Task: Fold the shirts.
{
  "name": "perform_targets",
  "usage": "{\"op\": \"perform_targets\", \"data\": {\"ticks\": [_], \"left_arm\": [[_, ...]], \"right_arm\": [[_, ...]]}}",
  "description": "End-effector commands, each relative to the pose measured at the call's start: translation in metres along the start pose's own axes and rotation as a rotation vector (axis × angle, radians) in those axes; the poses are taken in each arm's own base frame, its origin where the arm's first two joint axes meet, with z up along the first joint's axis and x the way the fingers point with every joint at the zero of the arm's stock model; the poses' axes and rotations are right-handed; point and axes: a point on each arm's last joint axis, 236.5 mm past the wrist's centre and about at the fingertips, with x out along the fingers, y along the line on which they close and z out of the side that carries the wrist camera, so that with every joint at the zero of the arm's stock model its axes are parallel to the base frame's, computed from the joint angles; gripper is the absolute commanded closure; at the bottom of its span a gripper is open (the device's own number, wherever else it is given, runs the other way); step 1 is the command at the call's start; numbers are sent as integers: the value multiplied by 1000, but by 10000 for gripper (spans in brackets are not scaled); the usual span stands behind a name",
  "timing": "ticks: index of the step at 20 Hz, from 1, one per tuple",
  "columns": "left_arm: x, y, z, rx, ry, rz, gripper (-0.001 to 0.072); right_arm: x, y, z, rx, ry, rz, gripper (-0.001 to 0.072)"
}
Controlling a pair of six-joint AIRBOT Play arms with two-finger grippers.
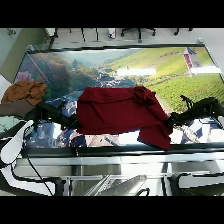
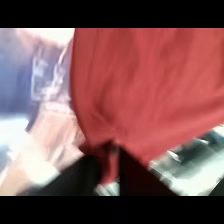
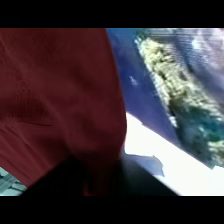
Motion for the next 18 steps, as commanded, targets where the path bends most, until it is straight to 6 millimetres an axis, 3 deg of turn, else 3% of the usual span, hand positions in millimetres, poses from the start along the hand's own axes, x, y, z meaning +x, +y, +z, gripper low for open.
{"op": "perform_targets", "data": {"ticks": [1, 2, 3, 5, 6, 7, 8, 9, 11, 12, 13, 14, 16, 18], "left_arm": [[3, -22, 11, 85, -15, 12, 694], [3, -27, 12, 102, -18, 12, 695], [0, -36, 15, 114, -27, -2, 695], [-26, -82, 21, 191, -90, -112, 695], [-58, -123, 22, 267, -154, -210, 695], [-104, -166, 20, 348, -244, -300, 695], [-158, -205, 13, 433, -356, -367, 695], [-218, -241, -1, 531, -498, -410, 695], [-349, -300, -55, 743, -870, -410, 695], [-413, -324, -96, 829, -1085, -399, 695], [-464, -339, -142, 896, -1284, -367, 695], [-503, -346, -186, 930, -1452, -330, 695], [-546, -355, -260, 985, -1683, -266, 695], [-560, -360, -307, 1026, -1811, -189, 695]], "right_arm": [[7, 7, 1, -21, 14, 13, 637], [5, 14, 4, -35, 11, 31, 690], [-1, 26, 7, -40, 7, 70, 690], [-34, 82, 21, -93, -41, 247, 691], [-71, 129, 30, -172, -107, 395, 691], [-118, 179, 36, -268, -199, 541, 691], [-181, 232, 35, -395, -329, 684, 691], [-240, 273, 26, -523, -461, 755, 690], [-332, 331, 3, -733, -749, 593, 691], [-373, 358, -14, -828, -903, 515, 691], [-411, 384, -34, -899, -1055, 448, 690], [-446, 405, -55, -953, -1208, 366, 690], [-491, 429, -89, -1000, -1437, 216, 690], [-507, 449, -124, -1049, -1545, 174, 689]]}}
